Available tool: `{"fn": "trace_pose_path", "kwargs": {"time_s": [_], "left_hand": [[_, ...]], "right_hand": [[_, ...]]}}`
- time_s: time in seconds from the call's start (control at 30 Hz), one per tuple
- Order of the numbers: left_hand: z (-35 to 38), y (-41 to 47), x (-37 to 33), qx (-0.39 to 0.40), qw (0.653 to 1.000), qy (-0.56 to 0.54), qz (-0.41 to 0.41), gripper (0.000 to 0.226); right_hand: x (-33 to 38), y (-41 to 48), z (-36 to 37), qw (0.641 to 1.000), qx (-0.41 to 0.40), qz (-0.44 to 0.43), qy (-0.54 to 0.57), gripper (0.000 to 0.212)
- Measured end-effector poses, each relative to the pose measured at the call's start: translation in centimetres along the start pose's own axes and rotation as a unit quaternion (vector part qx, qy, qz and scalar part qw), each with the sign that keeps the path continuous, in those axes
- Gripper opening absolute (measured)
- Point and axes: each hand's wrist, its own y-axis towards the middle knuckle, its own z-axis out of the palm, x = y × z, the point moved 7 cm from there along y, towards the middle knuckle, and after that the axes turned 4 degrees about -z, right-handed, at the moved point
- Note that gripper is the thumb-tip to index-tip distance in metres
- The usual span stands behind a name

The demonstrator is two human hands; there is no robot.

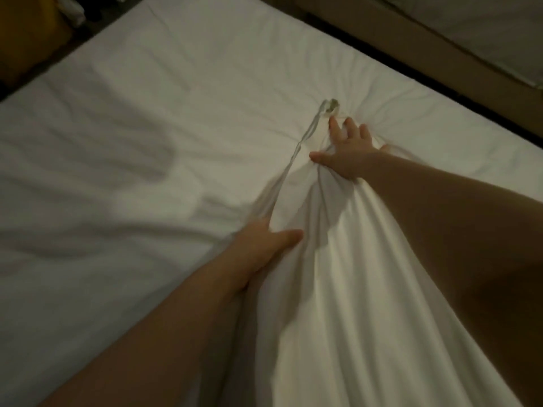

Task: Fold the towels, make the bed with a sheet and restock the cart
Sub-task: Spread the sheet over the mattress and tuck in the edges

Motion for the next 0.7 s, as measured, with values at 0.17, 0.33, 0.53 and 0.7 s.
{"fn": "trace_pose_path", "kwargs": {"time_s": [0.17,0.33,0.53,0.7], "left_hand": [[-3.2,-1.5,0.7,-0.187,0.961,0.196,0.048,0.028],[-4.0,-2.0,1.0,-0.234,0.951,0.183,0.082,0.032],[0.5,-3.5,-3.8,-0.387,0.776,0.406,0.288,0.034],[11.1,0.5,-4.7,-0.285,0.785,0.429,0.344,0.05]], "right_hand": [[0.5,-1.4,-0.7,1.0,0.006,0.005,-0.013,0.091],[0.7,-1.5,-0.8,1.0,0.007,0.005,-0.006,0.091],[0.5,-1.5,-0.7,1.0,-0.006,0.004,-0.011,0.091],[0.1,-1.5,-0.8,1.0,-0.014,-0.008,0.014,0.089]]}}
